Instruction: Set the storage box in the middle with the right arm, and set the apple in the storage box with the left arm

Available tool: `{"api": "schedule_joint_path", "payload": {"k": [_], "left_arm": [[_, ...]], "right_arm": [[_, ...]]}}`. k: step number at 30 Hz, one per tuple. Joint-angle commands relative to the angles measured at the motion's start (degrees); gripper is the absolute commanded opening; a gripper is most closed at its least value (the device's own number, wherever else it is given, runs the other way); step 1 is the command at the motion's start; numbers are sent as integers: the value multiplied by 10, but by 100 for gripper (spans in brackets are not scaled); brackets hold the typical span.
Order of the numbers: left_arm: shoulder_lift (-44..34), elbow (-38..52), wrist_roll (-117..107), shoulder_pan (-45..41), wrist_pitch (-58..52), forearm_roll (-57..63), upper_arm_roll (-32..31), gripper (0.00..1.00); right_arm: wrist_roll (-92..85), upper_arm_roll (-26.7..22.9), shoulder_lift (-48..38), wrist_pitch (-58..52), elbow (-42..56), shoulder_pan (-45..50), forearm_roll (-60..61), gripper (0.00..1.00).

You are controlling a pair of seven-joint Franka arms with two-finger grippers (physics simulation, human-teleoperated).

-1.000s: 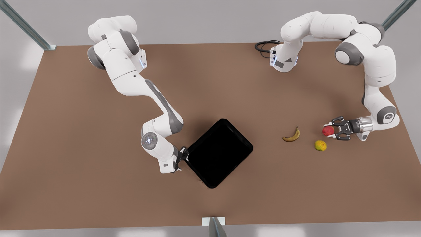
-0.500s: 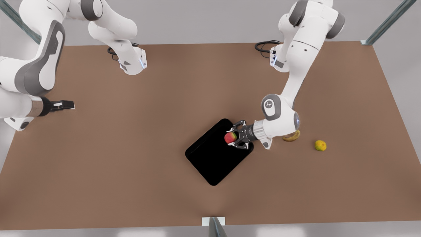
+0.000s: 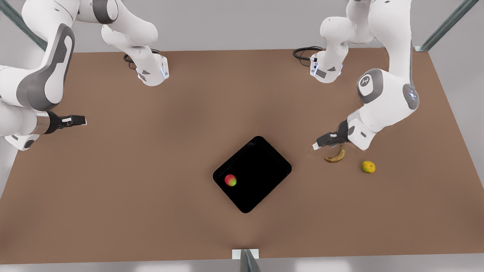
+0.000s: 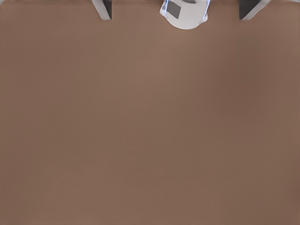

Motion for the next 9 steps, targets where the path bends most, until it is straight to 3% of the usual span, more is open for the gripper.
{"api": "schedule_joint_path", "payload": {"k": [1,2,4,6,9], "left_arm": [[-21,2,44,21,-46,185,3,100],[-19,52,47,25,-146,216,18,100],[119,281,48,84,-244,233,-33,100],[39,138,48,82,-156,231,-33,100],[32,128,48,76,-159,232,-34,100]], "right_arm": [[0,0,0,-1,0,0,0,100],[0,0,1,0,-1,0,0,100],[-1,1,1,0,-1,0,0,100],[0,1,2,0,-2,0,0,100],[0,1,3,0,-2,0,0,100]]}}
